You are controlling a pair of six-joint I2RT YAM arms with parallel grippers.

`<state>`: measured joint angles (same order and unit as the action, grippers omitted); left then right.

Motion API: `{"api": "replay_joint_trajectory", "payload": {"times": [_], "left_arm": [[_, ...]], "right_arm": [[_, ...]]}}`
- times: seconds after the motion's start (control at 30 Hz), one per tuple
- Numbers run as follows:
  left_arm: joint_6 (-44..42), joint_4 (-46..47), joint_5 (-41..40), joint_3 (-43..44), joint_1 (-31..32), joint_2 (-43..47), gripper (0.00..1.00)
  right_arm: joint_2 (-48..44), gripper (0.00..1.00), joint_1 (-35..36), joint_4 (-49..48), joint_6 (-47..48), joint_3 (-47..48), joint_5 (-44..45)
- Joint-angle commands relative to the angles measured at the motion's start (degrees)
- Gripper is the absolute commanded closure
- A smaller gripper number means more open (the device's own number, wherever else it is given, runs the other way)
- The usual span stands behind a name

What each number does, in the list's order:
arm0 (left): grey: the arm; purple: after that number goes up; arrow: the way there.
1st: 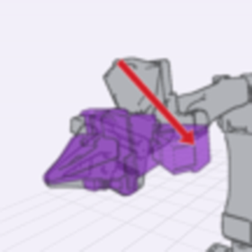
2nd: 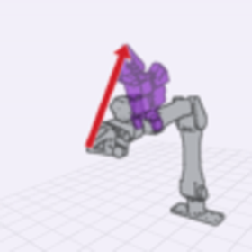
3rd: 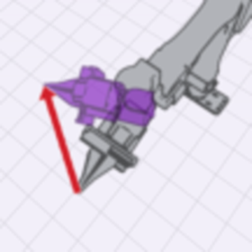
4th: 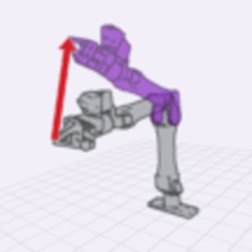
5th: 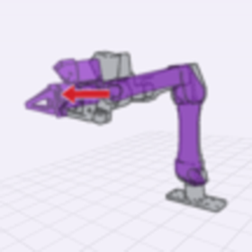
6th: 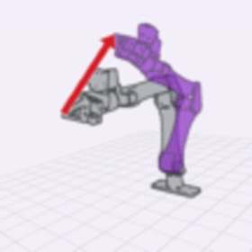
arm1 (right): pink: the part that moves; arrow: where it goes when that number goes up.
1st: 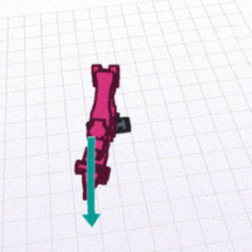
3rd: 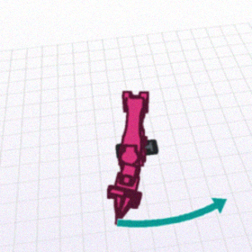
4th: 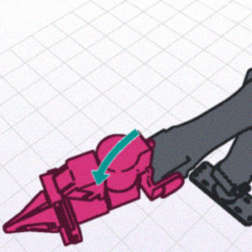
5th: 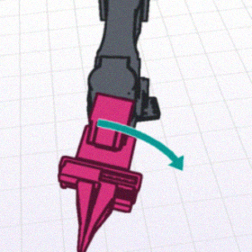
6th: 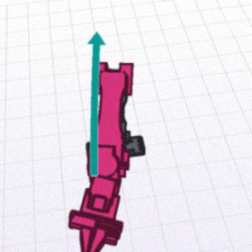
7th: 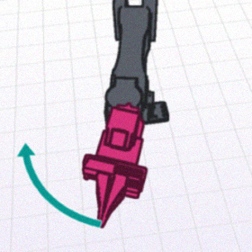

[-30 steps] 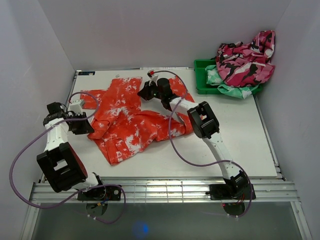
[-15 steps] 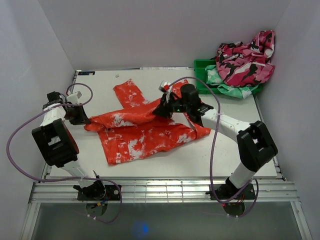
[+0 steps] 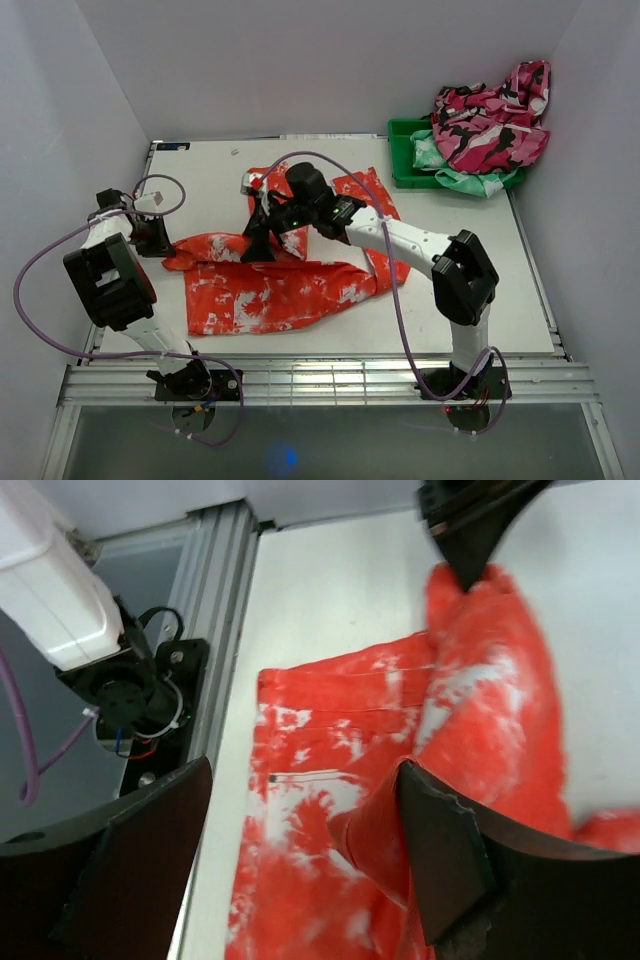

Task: Fold and stack the trousers
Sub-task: Flatten the trousers out

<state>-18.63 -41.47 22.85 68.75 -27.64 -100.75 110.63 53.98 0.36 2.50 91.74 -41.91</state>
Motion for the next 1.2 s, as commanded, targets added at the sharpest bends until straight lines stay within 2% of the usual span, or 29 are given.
{"api": "replay_joint_trajectory", "payload": {"times": [0.0,0.1,0.17,0.23,0.27,0.47,0.57,0.67,0.83,0.93,1.0,1.07,1.17], "left_arm": [[-1.6,1.0,-1.1,-1.4,-0.2,3.8,1.0],[-1.9,1.0,0.0,-1.5,-0.2,3.5,1.0],[-1.8,1.1,0.4,-1.5,-0.2,3.1,1.0],[-1.9,1.2,0.4,-1.3,-0.2,2.5,1.0],[-1.9,1.2,0.4,-1.3,-0.2,2.3,1.0],[-2.2,1.6,0.1,-1.5,-0.2,1.5,1.0],[-1.9,1.5,0.4,-1.2,-0.2,1.1,1.0],[-1.1,1.0,1.8,-0.9,-0.2,0.6,1.0],[-0.1,-0.4,3.7,0.0,-0.2,0.7,1.0],[0.3,-1.0,4.5,0.3,-0.2,1.5,1.0],[0.9,-1.4,5.0,0.9,-0.2,1.6,1.0],[1.3,-1.8,5.4,2.0,-0.2,1.3,1.0],[1.6,-2.7,5.7,3.4,-0.2,1.0,1.0]], "right_arm": [[-2.4,0.19,-8.3,-1.4,-5.0,2.8,-2.4],[1.8,0.2,-17.1,-5.5,-11.1,4.2,0.3],[5.5,0.21,-21.1,-4.0,-11.6,10.1,3.5],[10.3,0.21,-22.4,-4.1,-10.1,13.2,4.8],[11.9,0.21,-22.9,-4.1,-9.4,14.6,8.8],[23.5,0.18,-23.3,-9.9,-10.0,25.4,21.3],[30.6,0.16,-22.9,-10.7,-10.7,32.3,24.2],[35.2,0.08,-21.9,-13.9,-11.1,33.1,27.6],[41.3,0.06,-20.4,-17.2,-12.0,33.7,33.1],[44.8,0.07,-20.1,-16.9,-13.7,40.1,36.2],[46.0,0.11,-19.1,-16.4,-12.3,42.6,37.0],[46.0,0.2,-18.4,-15.9,-12.2,42.6,35.9],[44.9,0.23,-18.4,-11.0,-17.0,42.1,34.5]]}}
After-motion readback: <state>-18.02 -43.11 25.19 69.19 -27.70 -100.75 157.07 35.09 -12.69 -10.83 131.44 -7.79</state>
